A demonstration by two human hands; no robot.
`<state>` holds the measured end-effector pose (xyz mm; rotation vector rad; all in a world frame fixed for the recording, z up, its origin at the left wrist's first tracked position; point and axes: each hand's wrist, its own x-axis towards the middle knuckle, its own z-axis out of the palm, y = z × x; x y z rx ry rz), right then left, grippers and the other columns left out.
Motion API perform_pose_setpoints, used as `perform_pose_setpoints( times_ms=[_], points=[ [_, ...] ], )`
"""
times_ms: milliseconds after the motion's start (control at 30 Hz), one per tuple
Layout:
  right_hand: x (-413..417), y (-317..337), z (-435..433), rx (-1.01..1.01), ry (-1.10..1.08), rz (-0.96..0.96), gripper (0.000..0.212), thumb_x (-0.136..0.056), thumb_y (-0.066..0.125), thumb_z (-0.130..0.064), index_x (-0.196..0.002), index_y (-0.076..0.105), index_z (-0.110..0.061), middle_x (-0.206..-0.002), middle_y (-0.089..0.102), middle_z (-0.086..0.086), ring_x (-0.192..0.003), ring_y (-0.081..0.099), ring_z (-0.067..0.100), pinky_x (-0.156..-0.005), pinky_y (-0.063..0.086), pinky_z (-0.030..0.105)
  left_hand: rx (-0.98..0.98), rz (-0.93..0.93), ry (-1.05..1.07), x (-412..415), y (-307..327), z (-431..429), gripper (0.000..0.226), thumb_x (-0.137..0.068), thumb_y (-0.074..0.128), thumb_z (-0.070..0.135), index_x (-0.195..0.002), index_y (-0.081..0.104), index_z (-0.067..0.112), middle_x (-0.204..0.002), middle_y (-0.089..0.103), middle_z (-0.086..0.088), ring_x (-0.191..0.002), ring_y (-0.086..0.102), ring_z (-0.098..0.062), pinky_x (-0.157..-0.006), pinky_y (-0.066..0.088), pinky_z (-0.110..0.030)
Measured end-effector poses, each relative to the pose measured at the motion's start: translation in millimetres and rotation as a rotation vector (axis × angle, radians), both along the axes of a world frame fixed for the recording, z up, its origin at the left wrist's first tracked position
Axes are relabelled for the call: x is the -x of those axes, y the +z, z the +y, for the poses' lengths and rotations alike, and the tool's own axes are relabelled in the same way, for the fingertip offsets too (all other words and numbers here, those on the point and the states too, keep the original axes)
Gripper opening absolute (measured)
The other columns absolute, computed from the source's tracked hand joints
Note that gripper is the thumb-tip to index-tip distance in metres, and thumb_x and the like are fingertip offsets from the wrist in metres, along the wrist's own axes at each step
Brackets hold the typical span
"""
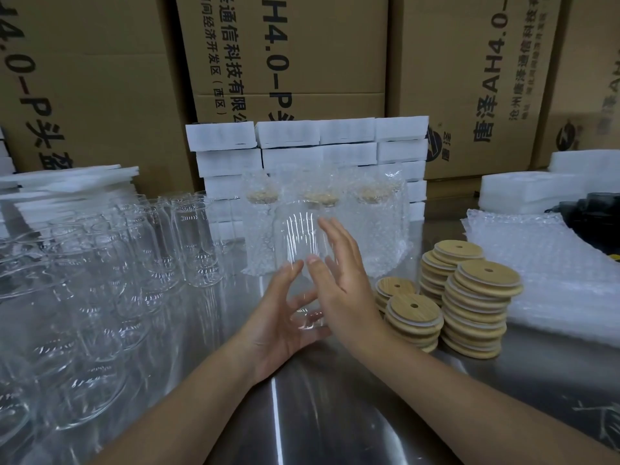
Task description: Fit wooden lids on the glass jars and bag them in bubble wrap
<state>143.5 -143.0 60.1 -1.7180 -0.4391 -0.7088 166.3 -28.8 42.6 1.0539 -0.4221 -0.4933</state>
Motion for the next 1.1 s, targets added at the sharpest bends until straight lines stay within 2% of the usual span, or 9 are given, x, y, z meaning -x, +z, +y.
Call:
perform_pose_setpoints(
  times_ms=[100,167,300,367,533,733,867,1000,1100],
  points=[
    [-1,2,-3,-0.066,0.04,0.051,0.049,-0.1,0.047,-0.027,-0.135,0.024,-0.053,-0.143,0.028,-0.026,-0.126,0.036,-0.011,-0.098,0.035,0.006,-0.049,-0.053,0.08,-2,-5,-3,0.095,-0.051,0.088,0.051,-0.137,0.05,0.037,-0.128,0.063,-0.008,-0.094,0.07,-0.022,-0.073,0.057,-0.04],
    [-1,3,-4,-0.134,0.066,0.107,0.052,-0.1,0.046,-0.031,-0.141,0.021,-0.051,-0.146,0.028,-0.019,-0.114,0.042,-0.014,-0.081,0.041,0.001,-0.067,-0.079,0.128,-2,-8,-3,0.093,-0.057,0.085,0.043,-0.14,0.045,0.038,-0.116,0.069,-0.001,-0.094,0.068,-0.022,-0.07,0.057,-0.039],
    [-6,6,-5,-0.244,0.105,0.182,0.047,-0.098,0.045,-0.038,-0.137,0.022,-0.05,-0.144,0.038,-0.005,-0.121,0.052,0.012,-0.101,0.045,0.032,-0.141,-0.158,0.234,-4,-9,-1,0.071,-0.06,0.087,0.046,-0.124,0.058,0.039,-0.077,0.069,0.012,-0.078,0.068,-0.008,-0.06,0.055,-0.027],
    [-8,9,-7,-0.314,0.13,0.221,0.046,-0.098,0.046,-0.037,-0.138,0.026,-0.046,-0.129,0.046,-0.008,-0.114,0.057,0.015,-0.101,0.045,0.034,-0.17,-0.197,0.283,-5,-9,-1,0.076,-0.054,0.079,0.058,-0.124,0.057,0.039,-0.073,0.068,0.01,-0.075,0.069,-0.006,-0.058,0.053,-0.023],
    [-9,10,-10,-0.464,0.25,0.273,0.053,-0.095,0.055,-0.028,-0.139,0.028,-0.039,-0.115,0.056,-0.008,-0.105,0.062,0.011,-0.083,0.053,0.022,-0.183,-0.226,0.274,-9,-5,1,0.073,-0.054,0.062,0.071,-0.122,0.057,0.045,-0.086,0.073,-0.003,-0.085,0.073,-0.021,-0.068,0.057,-0.03],
    [-4,9,-9,-0.434,0.225,0.273,0.062,-0.09,0.063,-0.025,-0.135,0.025,-0.045,-0.131,0.048,-0.002,-0.113,0.058,0.021,-0.059,0.052,0.014,-0.082,-0.051,0.122,-4,3,0,0.067,-0.076,0.047,0.06,-0.138,0.046,0.034,-0.095,0.073,-0.012,-0.083,0.072,-0.023,-0.069,0.058,-0.034],
    [-2,1,-2,-0.321,0.128,0.157,0.075,-0.088,0.067,-0.021,-0.144,0.021,-0.037,-0.13,0.044,-0.011,-0.107,0.06,0.005,-0.068,0.051,0.013,-0.098,-0.116,0.077,3,0,-6,0.066,-0.071,0.059,0.062,-0.123,0.064,0.022,-0.106,0.071,-0.004,-0.077,0.07,-0.013,-0.064,0.056,-0.027],
    [-1,-1,1,-0.369,0.053,0.083,0.074,-0.087,0.067,-0.019,-0.144,0.022,-0.034,-0.13,0.043,-0.01,-0.113,0.056,0.008,-0.085,0.053,0.023,-0.138,-0.196,0.253,6,1,-8,0.124,-0.035,0.09,0.065,-0.139,0.045,0.012,-0.13,0.061,-0.014,-0.106,0.066,-0.024,-0.07,0.053,-0.03],
    [0,-1,0,-0.397,0.058,0.067,0.067,-0.089,0.065,-0.019,-0.14,0.024,-0.033,-0.124,0.043,-0.017,-0.111,0.056,0.007,-0.08,0.052,0.02,-0.17,-0.253,0.288,6,0,-8,0.121,-0.036,0.091,0.055,-0.142,0.042,0.023,-0.138,0.051,-0.02,-0.121,0.058,-0.032,-0.08,0.051,-0.039]
  ],
)
